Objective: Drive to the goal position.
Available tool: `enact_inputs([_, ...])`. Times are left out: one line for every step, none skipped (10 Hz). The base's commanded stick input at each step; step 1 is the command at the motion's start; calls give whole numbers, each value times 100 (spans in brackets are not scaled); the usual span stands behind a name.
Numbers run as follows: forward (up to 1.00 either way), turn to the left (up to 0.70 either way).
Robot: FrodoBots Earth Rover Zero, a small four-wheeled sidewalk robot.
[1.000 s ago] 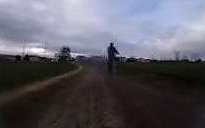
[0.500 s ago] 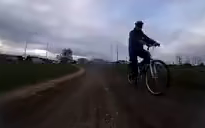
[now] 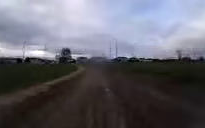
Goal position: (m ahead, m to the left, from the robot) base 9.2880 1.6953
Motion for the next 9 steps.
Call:
enact_inputs([85,-1])
enact_inputs([85,-2])
enact_inputs([85,-2])
enact_inputs([85,-1])
enact_inputs([85,-1])
enact_inputs([85,-4])
enact_inputs([85,0])
enact_inputs([85,0])
enact_inputs([85,0])
